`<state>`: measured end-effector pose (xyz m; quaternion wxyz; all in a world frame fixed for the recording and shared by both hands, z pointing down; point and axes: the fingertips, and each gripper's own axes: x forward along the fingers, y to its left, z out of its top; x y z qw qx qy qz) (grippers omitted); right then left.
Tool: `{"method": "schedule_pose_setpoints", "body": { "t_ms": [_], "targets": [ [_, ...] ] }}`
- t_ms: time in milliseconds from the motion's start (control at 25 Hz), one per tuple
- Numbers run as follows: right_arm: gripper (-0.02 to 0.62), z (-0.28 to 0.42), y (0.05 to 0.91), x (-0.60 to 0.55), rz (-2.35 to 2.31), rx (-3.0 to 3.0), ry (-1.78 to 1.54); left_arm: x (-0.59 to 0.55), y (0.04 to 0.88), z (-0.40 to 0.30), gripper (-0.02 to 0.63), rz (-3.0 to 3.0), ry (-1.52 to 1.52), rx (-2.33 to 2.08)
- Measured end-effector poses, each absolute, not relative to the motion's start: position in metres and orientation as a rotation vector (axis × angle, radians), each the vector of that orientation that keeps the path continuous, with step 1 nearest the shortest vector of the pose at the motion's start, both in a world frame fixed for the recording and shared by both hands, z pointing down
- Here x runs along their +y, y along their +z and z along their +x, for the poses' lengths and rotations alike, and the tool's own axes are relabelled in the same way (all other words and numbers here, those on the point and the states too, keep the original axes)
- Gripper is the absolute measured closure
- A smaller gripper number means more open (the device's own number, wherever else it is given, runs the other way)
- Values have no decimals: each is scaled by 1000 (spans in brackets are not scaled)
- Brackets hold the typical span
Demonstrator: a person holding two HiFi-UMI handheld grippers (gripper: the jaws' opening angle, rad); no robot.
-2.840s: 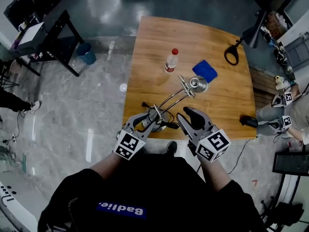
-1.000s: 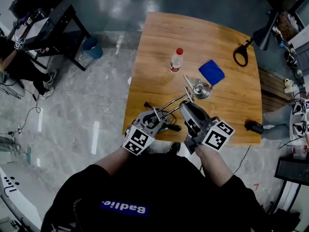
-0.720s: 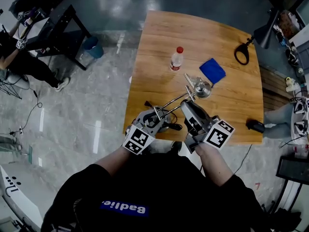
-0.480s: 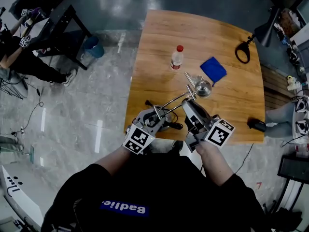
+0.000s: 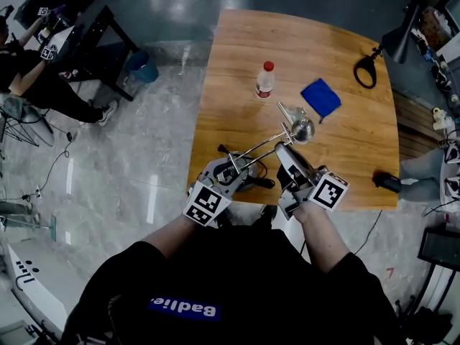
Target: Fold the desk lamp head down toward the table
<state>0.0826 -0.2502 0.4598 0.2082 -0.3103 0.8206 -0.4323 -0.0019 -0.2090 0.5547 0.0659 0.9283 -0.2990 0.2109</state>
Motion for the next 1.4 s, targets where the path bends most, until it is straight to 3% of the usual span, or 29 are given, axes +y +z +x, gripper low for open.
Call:
{"method": "schedule_pose_setpoints", "body": {
  "t_ms": [720, 1400],
  "targets": [
    [503, 95, 537, -253, -704, 1883, -1547, -210, 555, 0, 479, 2784, 662, -921],
    [502, 85, 579, -246, -493, 1609, -1604, -211, 556, -2, 479, 2769, 612, -940]
  ]
}}
